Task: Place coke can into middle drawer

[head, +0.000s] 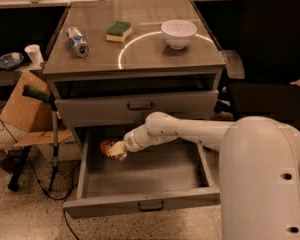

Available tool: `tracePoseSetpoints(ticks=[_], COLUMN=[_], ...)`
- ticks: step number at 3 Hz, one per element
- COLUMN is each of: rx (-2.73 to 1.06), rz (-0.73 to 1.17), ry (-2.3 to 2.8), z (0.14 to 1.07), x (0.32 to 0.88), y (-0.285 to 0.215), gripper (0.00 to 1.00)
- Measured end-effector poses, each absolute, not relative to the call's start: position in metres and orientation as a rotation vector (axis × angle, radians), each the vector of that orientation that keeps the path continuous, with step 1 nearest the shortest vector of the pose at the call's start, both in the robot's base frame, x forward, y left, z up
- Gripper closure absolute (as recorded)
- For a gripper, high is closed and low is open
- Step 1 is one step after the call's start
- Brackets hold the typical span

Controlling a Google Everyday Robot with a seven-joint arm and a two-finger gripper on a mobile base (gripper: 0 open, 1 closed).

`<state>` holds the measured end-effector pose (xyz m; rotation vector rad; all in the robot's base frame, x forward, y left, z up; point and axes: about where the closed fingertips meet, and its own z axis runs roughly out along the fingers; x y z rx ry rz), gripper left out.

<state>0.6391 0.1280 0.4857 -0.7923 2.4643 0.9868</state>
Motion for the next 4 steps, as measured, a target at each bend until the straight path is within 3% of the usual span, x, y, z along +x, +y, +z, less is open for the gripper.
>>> tracePoseSetpoints(ticks=[4], rx=[-0.703], rz=[0.926], ry=[2.503], z=[0.474], x=[0.6486], y=[0.1035], gripper=[0.0])
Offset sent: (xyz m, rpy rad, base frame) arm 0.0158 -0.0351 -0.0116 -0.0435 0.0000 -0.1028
